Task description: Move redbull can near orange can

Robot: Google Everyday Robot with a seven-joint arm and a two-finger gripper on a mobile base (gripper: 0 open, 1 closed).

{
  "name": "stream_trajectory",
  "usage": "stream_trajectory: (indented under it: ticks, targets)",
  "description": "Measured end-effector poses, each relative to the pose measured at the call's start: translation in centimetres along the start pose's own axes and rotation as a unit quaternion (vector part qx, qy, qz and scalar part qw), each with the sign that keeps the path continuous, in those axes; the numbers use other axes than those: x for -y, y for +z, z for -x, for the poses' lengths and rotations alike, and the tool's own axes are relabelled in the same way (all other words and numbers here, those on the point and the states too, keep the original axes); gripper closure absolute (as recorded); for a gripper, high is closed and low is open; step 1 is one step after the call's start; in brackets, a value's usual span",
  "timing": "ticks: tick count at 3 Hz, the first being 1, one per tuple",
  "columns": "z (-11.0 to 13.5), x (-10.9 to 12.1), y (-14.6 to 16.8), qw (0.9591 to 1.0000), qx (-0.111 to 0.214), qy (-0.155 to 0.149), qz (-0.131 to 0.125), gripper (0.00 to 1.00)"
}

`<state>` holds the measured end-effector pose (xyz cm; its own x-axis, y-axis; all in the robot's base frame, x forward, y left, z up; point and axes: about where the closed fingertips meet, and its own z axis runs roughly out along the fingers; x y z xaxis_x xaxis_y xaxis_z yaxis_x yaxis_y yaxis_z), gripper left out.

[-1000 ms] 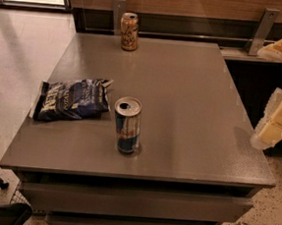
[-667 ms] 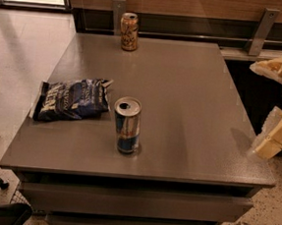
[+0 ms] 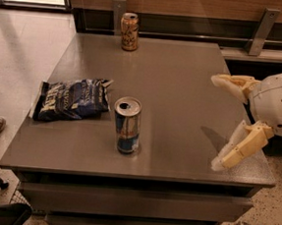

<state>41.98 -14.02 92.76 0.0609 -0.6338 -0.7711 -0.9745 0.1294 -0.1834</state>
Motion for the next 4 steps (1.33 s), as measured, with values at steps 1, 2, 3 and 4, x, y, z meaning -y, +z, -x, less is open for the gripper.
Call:
stream_trajectory:
  ticks: [1,2,3,4]
  targets:
    - [2.5,-0.8,2.1,0.9954,0.092,0.014,0.024,0.00]
    - [3.6,-1.0,2.4,0.9937,0.107,0.017,0.028,0.00]
    - [4.1,-0.7,3.6,0.9933,0.110,0.019,0.030,0.00]
    - [5.3,0.2,6.9,0.9900,0.134,0.023,0.037,0.00]
